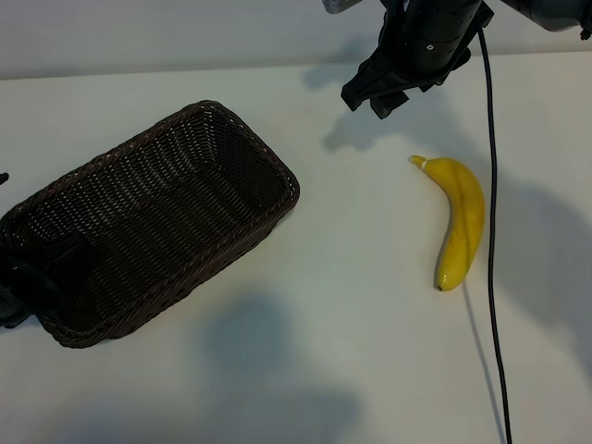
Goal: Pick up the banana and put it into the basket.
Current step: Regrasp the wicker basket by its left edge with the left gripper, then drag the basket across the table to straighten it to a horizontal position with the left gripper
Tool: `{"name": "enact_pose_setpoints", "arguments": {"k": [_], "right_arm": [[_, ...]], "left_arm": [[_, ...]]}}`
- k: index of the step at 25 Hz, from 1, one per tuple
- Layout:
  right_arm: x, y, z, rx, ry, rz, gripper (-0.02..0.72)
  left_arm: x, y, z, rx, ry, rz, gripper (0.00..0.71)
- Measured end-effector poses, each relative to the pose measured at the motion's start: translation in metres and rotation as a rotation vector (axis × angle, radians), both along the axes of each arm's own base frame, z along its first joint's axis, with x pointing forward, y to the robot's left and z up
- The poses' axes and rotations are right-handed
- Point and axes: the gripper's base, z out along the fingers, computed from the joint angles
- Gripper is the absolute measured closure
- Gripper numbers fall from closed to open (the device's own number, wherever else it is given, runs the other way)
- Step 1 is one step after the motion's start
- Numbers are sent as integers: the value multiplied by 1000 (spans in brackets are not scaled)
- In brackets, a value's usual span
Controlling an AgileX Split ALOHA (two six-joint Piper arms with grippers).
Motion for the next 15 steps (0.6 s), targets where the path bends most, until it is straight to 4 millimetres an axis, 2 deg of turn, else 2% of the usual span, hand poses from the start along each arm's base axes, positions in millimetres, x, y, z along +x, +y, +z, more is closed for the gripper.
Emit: {"name": "enact_pose_setpoints", "arguments": {"k": [15], "right_arm": [[0,0,0,0,0,0,144]], "left_arm": [[2,-2,1,10,-24,-68,509]]}}
